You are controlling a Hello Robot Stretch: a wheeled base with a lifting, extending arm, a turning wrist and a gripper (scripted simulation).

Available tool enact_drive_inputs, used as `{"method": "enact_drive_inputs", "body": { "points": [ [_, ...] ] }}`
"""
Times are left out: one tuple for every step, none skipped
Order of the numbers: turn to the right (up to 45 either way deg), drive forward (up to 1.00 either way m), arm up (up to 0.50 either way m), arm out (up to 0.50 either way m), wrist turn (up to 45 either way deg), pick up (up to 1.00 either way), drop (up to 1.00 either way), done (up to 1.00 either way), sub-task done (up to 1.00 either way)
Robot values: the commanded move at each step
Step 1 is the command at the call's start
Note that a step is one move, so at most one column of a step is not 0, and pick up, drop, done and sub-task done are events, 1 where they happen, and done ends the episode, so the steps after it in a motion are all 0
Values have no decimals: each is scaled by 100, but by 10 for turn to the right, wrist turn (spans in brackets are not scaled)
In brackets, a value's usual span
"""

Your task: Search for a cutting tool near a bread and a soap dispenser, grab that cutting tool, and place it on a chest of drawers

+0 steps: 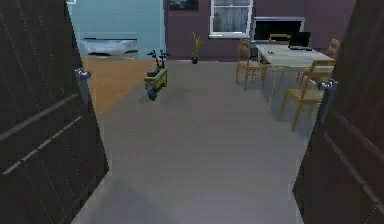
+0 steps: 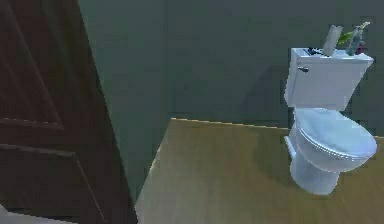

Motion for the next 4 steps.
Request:
{"method": "enact_drive_inputs", "body": {
  "points": [
    [0,100,0,0,0,0,0,0,0],
    [0,65,0,0,0,0,0,0,0],
    [-330,0,0,0,0,0,0,0,0],
    [0,60,0,0,0,0,0,0,0]
  ]
}}
